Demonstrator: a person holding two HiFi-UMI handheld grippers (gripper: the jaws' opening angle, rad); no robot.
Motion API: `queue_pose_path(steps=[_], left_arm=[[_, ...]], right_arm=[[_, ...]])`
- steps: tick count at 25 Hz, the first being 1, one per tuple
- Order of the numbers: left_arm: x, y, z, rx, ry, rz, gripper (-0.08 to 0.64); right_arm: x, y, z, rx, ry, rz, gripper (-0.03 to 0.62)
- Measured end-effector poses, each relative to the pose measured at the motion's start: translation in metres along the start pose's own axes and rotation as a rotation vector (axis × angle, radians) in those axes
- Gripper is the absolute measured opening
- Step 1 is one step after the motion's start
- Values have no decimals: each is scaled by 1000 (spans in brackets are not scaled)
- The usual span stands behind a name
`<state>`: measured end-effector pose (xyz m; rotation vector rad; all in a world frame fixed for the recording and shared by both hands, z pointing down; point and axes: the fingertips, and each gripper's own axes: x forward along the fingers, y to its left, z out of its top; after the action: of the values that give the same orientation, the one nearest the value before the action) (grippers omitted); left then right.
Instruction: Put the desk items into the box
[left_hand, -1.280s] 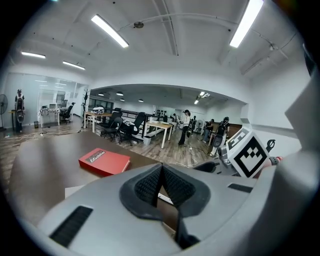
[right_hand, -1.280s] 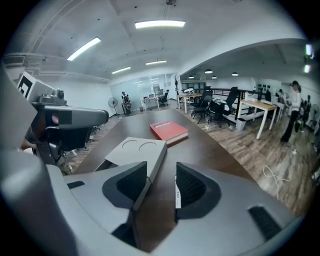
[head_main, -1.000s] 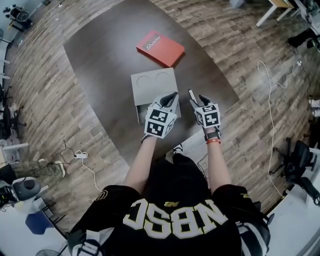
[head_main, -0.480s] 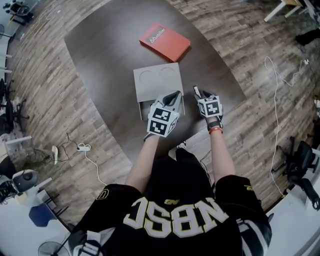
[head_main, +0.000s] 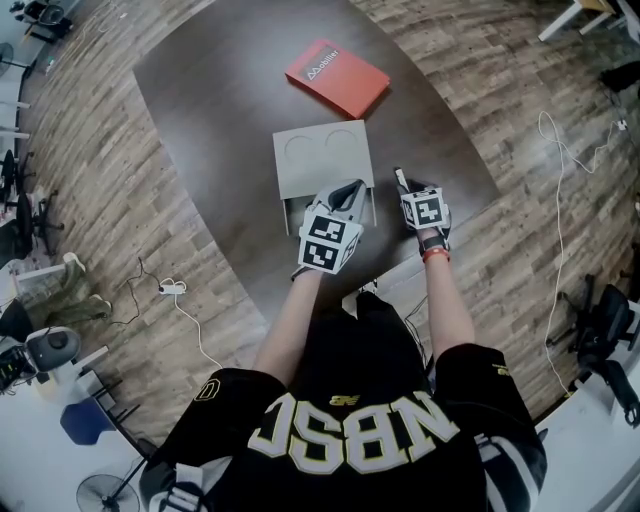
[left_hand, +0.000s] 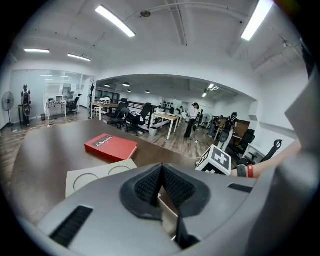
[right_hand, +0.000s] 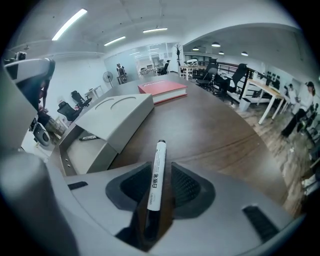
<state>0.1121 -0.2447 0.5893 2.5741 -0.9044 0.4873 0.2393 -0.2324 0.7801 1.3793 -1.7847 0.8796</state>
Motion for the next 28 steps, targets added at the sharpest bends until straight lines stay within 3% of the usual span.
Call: queue_pose_path(steps=[5,14,22,28], left_arm=[[-4,3,-2,-4,1,9,14],[-14,6,-5,2,-6,18,14],[-24,8,1,4,-23,27,14],[-32,3,3,13,-32,23,14]], right_arm=[[2,2,1,-3,-1,-9,80],[-4,7,2,13,-14,-11,75],[-35,18,19,32,-94,-7,75],[-56,36,20,-44,-126,14,75]])
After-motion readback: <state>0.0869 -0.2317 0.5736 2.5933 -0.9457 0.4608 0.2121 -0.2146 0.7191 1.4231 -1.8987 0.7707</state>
